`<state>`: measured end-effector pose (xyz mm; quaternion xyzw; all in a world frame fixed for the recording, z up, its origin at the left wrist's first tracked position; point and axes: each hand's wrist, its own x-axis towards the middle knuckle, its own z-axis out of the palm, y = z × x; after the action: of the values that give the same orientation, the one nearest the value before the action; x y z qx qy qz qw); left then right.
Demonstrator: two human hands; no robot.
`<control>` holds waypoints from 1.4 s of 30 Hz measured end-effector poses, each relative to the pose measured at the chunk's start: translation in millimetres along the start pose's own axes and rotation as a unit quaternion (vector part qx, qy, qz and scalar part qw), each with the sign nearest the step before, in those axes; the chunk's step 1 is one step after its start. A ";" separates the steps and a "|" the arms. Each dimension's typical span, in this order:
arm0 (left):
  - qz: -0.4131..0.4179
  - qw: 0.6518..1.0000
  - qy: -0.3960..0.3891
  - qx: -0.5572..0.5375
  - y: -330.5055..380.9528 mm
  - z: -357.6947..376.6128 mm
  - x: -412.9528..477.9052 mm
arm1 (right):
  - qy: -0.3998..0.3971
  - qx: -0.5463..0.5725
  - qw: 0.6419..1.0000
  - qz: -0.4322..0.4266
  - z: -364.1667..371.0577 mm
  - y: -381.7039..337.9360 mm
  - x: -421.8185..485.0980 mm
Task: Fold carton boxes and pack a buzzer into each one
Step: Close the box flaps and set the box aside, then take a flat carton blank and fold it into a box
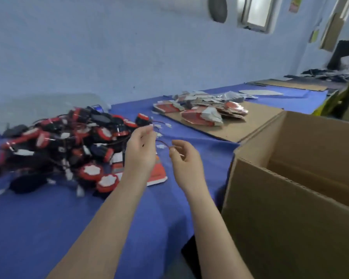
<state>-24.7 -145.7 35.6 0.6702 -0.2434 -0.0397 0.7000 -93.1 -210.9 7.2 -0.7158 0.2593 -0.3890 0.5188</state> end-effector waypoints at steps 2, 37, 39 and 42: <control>-0.071 0.994 0.073 0.039 -30.4 -40.9 12.8 | -0.055 -0.059 0.996 0.033 38.8 16.2 3.3; -0.355 0.861 0.061 -0.359 -64.5 -25.6 17.0 | 0.034 -0.387 0.921 0.024 30.7 20.6 37.7; -0.335 0.852 0.070 -0.396 -62.1 -30.1 17.1 | 0.030 -0.350 0.934 0.059 27.3 24.2 36.9; -0.298 0.864 0.052 -0.402 -57.4 -35.0 19.0 | 0.037 -0.197 0.973 0.117 28.0 28.6 35.4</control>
<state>21.3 -126.5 -13.3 0.3720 0.0412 -0.3062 0.8753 -49.1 -232.5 -14.2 -0.7536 0.4320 -0.2930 0.3996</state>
